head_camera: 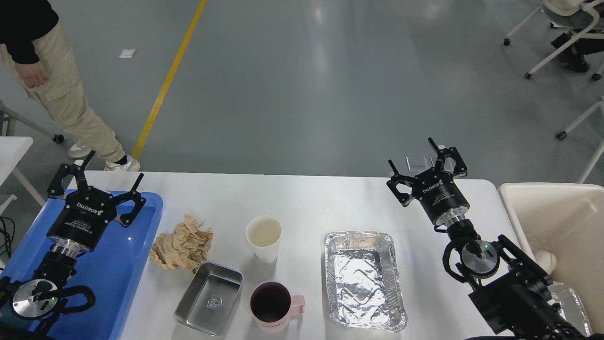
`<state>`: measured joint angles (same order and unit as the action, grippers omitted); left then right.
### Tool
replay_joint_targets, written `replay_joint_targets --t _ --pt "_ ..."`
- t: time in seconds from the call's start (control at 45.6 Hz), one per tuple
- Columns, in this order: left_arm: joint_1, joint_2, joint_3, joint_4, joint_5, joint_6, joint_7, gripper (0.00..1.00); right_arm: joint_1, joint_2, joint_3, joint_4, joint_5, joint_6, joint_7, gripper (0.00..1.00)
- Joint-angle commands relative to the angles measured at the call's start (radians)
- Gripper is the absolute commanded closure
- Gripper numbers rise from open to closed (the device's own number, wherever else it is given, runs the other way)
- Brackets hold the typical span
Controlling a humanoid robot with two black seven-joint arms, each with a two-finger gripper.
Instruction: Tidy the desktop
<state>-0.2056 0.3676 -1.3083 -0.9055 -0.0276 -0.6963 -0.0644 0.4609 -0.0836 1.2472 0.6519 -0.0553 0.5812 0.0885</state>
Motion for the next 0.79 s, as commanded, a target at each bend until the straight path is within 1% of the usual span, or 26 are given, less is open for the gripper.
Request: replay_joint_targets --t 0.0,0.132,0.219,0.592,0.767 --pt "-0.003 0.007 0.0 0.0 0.0 0.001 0.0 0.02 -0.001 -0.007 0.0 0.0 0.0 0.012 0.001 0.0" --pt "-0.003 0.019 0.0 0.002 0.0 0.001 0.006 0.02 -0.004 -0.007 0.0 0.0 0.0 0.012 0.001 0.0" --pt "0.002 0.017 -0.002 0.002 0.0 0.001 0.001 0.02 -0.004 -0.005 0.0 -0.003 0.0 0.011 0.001 0.0" --pt "0.012 0.008 -0.002 0.011 0.0 0.037 0.001 0.02 -0.004 -0.004 -0.002 -0.011 0.0 0.009 0.001 0.0" --pt "-0.001 0.016 -0.009 0.011 0.0 0.046 -0.002 0.02 -0.001 -0.004 -0.002 -0.011 0.0 0.006 0.001 0.0"
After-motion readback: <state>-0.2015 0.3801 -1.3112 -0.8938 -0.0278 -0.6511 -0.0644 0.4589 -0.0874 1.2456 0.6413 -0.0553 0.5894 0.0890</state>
